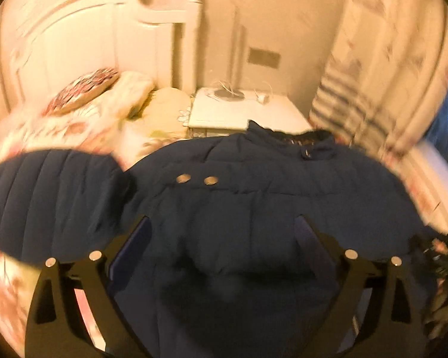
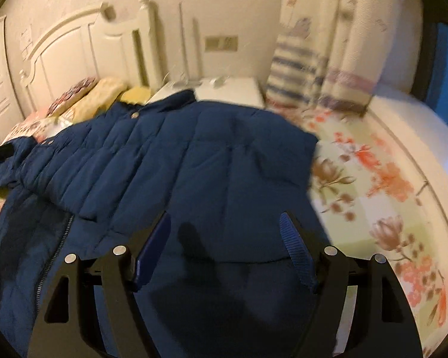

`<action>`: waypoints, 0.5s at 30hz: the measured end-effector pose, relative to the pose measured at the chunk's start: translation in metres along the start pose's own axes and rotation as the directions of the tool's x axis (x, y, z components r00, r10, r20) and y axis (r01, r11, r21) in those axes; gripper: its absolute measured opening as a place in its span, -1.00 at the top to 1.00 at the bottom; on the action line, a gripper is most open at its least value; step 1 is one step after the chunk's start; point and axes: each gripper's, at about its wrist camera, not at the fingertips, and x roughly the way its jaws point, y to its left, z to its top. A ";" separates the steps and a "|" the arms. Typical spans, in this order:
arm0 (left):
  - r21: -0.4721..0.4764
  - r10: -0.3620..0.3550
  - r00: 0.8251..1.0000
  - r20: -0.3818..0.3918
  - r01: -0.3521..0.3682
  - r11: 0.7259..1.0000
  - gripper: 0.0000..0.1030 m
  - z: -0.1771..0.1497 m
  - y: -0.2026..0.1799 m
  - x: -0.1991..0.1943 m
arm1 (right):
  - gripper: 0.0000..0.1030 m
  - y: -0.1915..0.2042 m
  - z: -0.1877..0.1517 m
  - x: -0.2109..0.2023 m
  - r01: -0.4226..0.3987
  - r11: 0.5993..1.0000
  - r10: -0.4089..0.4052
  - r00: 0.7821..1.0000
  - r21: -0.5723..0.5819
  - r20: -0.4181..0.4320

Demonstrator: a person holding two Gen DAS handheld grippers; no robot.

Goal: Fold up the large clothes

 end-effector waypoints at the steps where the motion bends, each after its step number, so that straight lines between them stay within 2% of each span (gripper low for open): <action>1: 0.011 0.020 1.000 -0.006 -0.020 1.000 -0.86 0.001 -0.002 0.008 | -0.43 0.004 0.006 0.002 0.005 1.000 -0.006 1.000 -0.017 -0.008; 3: -0.004 0.087 0.994 -0.067 -0.087 0.996 -0.85 -0.004 0.001 0.038 | -0.43 0.013 0.017 0.002 0.023 0.999 -0.023 1.000 -0.048 0.001; 4: -0.021 0.089 0.992 -0.091 -0.091 0.996 -0.84 -0.010 0.004 0.045 | -0.44 0.016 0.020 0.003 0.023 0.998 -0.022 1.000 -0.056 0.008; 6: -0.023 0.095 0.991 -0.094 -0.097 0.995 -0.86 -0.024 0.008 0.057 | -0.71 0.024 0.026 0.012 0.032 0.995 -0.031 0.999 -0.095 0.006; 7: -0.008 0.099 0.991 -0.091 -0.100 0.995 -0.88 -0.028 0.008 0.058 | -0.72 0.026 0.026 0.021 0.045 0.992 -0.049 0.998 -0.121 -0.027; 8: 0.001 0.095 0.992 -0.087 -0.095 0.995 -0.93 -0.028 0.008 0.056 | -0.74 0.027 0.021 0.043 0.056 0.986 -0.077 0.988 -0.157 -0.130; 9: 0.006 0.087 0.992 -0.087 -0.087 0.996 -0.96 -0.029 0.011 0.057 | -0.77 0.023 0.017 0.055 0.042 0.987 -0.071 0.980 -0.153 -0.188; 11: 0.012 0.092 0.991 -0.101 -0.091 0.996 -0.96 -0.031 0.010 0.061 | -0.77 0.013 0.024 0.056 0.033 0.995 -0.052 0.977 -0.097 -0.206; 13: 0.023 0.105 0.989 -0.102 -0.103 0.994 -0.96 -0.031 0.007 0.063 | -0.77 0.012 0.036 0.047 0.071 0.994 -0.084 0.983 -0.080 -0.163; 15: 0.031 0.115 0.988 -0.104 -0.112 0.993 -0.96 -0.030 0.005 0.063 | -0.77 0.012 0.052 0.038 0.054 0.997 -0.058 0.994 -0.047 -0.094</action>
